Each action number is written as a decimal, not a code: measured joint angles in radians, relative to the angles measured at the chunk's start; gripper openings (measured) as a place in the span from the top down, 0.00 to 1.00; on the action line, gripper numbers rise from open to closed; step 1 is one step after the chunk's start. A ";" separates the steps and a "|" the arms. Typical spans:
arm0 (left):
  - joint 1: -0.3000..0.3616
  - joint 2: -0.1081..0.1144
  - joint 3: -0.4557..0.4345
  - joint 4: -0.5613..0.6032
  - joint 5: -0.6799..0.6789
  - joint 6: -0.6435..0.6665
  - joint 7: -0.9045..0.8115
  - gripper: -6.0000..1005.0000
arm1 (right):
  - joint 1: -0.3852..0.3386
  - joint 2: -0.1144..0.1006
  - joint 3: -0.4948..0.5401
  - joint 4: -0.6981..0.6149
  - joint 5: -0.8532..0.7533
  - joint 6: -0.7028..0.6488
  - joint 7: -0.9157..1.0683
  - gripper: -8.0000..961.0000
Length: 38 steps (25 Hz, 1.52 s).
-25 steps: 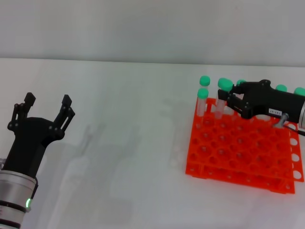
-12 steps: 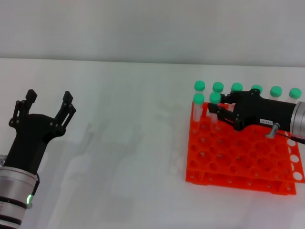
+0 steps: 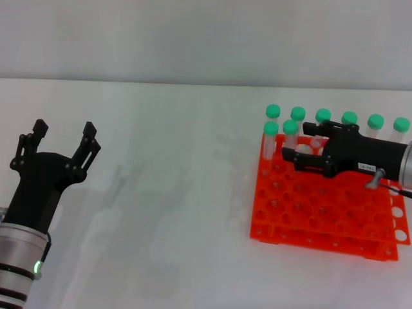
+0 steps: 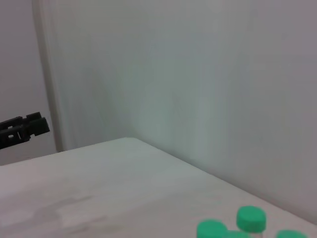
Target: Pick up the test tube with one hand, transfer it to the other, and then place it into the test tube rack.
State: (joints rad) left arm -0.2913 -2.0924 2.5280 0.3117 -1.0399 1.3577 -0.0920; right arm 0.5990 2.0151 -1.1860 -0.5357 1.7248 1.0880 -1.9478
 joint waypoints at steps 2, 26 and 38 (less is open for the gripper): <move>-0.004 0.000 0.000 -0.004 -0.002 0.000 0.000 0.12 | -0.010 -0.001 0.001 -0.005 0.000 0.006 0.001 0.30; -0.052 0.001 0.000 -0.021 -0.005 -0.002 -0.004 0.12 | -0.266 -0.002 0.869 0.218 0.196 0.250 -0.422 0.09; -0.078 0.000 0.000 -0.030 -0.029 -0.006 -0.095 0.12 | -0.251 0.000 0.924 0.376 0.328 0.158 -0.714 0.09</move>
State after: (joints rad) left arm -0.3696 -2.0919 2.5280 0.2821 -1.0688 1.3521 -0.1868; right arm 0.3477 2.0150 -0.2619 -0.1601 2.0526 1.2460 -2.6614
